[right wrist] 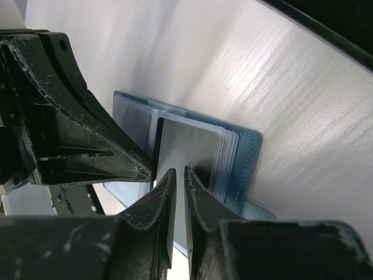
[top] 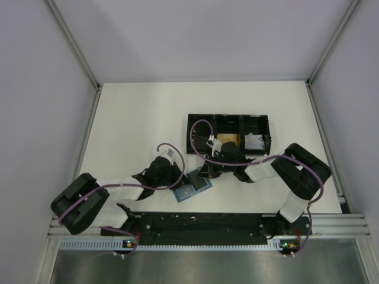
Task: Take the credit cards out of the card holder
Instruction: Remove the credit card from the card holder.
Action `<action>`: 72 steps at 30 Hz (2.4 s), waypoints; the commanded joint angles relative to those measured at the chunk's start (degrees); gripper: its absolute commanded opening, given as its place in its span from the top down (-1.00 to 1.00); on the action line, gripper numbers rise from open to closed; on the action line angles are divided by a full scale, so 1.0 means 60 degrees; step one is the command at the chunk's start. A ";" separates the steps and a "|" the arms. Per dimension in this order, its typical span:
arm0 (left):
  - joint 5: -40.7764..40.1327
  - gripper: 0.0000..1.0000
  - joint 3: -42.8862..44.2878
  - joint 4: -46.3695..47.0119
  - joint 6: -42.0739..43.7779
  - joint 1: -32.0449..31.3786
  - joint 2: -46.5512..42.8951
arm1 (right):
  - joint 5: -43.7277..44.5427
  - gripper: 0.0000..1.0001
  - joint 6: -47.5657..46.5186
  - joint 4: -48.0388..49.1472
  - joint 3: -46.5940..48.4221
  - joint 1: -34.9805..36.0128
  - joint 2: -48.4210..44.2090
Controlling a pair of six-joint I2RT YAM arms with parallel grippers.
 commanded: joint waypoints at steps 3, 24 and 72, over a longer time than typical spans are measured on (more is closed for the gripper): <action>-0.0207 1.00 -0.0144 -0.0400 0.0087 -0.0013 -0.0436 | 0.0753 0.81 -0.0114 -0.0226 -0.0057 -0.0041 0.0271; -0.0046 0.57 -0.0218 0.0831 -0.0879 -0.0013 0.0017 | 0.0578 0.82 -0.0011 0.0141 -0.0336 -0.0173 -0.0416; -0.0222 1.00 -0.1024 0.1899 -0.1246 -0.0013 -0.0305 | 0.0081 0.86 0.0032 -0.0592 0.0030 -0.0026 -0.1428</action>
